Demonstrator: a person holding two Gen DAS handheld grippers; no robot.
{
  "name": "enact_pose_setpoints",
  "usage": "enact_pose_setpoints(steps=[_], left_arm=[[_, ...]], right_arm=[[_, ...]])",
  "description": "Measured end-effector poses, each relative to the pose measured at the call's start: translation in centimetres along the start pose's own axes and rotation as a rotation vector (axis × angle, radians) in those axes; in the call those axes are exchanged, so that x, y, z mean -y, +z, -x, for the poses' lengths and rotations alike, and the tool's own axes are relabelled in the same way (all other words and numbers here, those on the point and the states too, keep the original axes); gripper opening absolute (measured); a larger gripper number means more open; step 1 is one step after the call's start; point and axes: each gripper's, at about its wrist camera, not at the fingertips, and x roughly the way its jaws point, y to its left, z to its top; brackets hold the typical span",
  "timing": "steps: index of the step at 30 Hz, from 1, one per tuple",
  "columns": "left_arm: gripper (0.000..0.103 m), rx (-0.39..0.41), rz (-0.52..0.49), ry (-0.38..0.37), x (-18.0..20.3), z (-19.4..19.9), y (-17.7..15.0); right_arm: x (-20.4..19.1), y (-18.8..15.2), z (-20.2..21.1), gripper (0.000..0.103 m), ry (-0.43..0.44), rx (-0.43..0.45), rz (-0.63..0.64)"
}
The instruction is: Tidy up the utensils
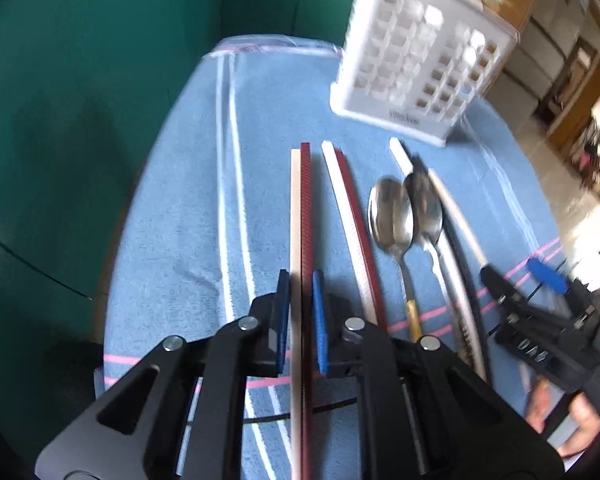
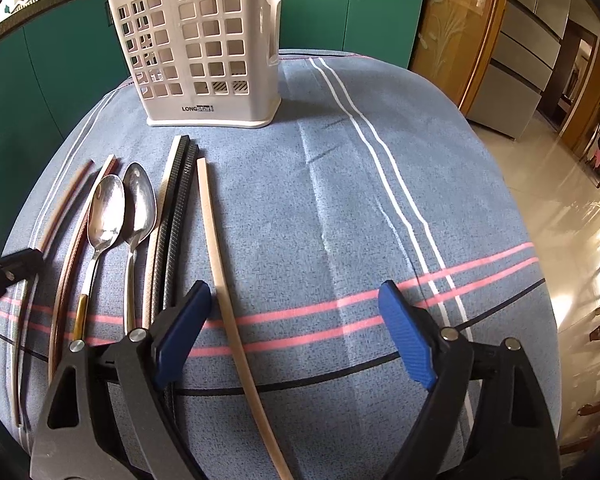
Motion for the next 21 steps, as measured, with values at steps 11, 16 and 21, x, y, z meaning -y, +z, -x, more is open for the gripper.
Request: enact_pose_setpoints(steps=[11, 16, 21], left_arm=[[0.042, 0.090, -0.026, 0.036, 0.6, 2.2, 0.4], [0.037, 0.051, -0.045, 0.091, -0.3, -1.1, 2.0], [0.036, 0.000, -0.097, 0.103, 0.2, -3.6, 4.7]], right_arm=[[0.0, 0.1, -0.1, 0.085, -0.003, -0.002, 0.002], [-0.5, 1.2, -0.5, 0.085, -0.028, -0.004, 0.033], [-2.0, 4.3, -2.4, 0.082, -0.032, -0.022, 0.129]])
